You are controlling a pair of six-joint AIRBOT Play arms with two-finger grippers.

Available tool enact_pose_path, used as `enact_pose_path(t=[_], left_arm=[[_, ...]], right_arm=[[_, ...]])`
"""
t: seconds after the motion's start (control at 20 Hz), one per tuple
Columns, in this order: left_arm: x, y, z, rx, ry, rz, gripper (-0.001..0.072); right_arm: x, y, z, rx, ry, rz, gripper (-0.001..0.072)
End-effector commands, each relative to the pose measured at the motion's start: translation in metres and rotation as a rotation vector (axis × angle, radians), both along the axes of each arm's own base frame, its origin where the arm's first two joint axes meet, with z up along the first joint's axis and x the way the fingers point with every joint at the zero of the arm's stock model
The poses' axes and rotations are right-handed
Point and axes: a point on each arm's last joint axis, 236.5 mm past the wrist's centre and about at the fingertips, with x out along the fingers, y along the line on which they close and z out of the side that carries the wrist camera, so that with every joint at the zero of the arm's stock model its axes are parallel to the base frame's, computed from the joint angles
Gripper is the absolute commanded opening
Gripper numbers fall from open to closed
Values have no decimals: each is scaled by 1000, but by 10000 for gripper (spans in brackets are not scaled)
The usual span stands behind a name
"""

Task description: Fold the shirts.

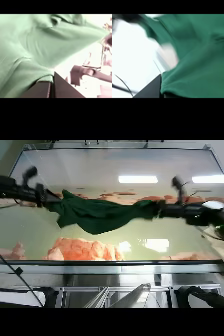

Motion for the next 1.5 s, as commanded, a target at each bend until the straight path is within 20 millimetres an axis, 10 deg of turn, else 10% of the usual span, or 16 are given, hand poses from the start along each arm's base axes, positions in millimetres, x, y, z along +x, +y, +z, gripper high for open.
enact_pose_path(t=[0.0, 0.1, 0.25, 0.45, 0.7, 1.15, 1.3, 1.45], left_arm=[[-56, -22, 182, -27, -506, -69, 27], [-90, -23, 281, 107, -878, 65, 28], [-154, -19, 390, 321, -1319, 334, 31], [-156, 28, 397, 547, -1358, 620, 33], [-82, 35, 319, 344, -1122, 395, 33], [117, -50, -59, 622, -460, -164, 34], [169, -43, -102, 613, -423, -65, 34], [213, 0, -86, 622, -521, 166, 34]], right_arm=[[-61, -54, 243, 251, -750, -168, 20], [-107, -87, 330, 198, -1035, -402, 20], [-158, -108, 376, 43, -1208, -713, 19], [-147, -107, 336, -207, -1047, -795, 20], [-66, -129, 222, -168, -593, -642, 20], [89, -134, -101, -284, 80, -675, 20], [129, -144, -138, -227, 91, -720, 20], [163, -156, -137, -219, 22, -758, 20]])
